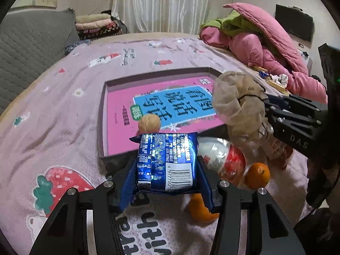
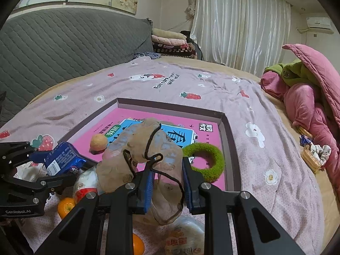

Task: Organize objects
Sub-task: 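Carry the packet over the tray with the left gripper while the right gripper carries the mesh bag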

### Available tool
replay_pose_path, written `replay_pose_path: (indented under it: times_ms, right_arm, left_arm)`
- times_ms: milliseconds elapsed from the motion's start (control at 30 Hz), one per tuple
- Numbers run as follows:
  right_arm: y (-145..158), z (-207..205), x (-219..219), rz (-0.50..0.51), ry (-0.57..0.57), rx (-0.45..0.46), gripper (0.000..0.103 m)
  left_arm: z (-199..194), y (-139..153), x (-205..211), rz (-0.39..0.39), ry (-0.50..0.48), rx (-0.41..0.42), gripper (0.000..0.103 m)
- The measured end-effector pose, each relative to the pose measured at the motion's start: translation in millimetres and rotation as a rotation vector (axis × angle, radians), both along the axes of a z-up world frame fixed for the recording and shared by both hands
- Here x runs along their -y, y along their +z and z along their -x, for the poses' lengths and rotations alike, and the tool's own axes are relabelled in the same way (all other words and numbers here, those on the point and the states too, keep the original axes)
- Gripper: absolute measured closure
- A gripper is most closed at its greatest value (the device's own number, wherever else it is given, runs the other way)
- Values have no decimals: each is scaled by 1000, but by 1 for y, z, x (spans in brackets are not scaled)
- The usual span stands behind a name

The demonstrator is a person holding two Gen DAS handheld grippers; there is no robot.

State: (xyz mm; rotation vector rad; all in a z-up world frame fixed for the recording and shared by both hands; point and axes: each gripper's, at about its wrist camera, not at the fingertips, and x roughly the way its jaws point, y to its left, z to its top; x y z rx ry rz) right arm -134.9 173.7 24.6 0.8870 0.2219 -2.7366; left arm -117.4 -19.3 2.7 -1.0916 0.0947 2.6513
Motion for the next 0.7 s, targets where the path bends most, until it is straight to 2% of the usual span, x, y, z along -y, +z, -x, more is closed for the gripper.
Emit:
replay_pose_path:
  times_ms: [700]
  right_arm:
    - [16, -9, 0, 47, 10, -72, 78]
  left_arm:
    - [4, 27, -9, -13, 40, -101, 49]
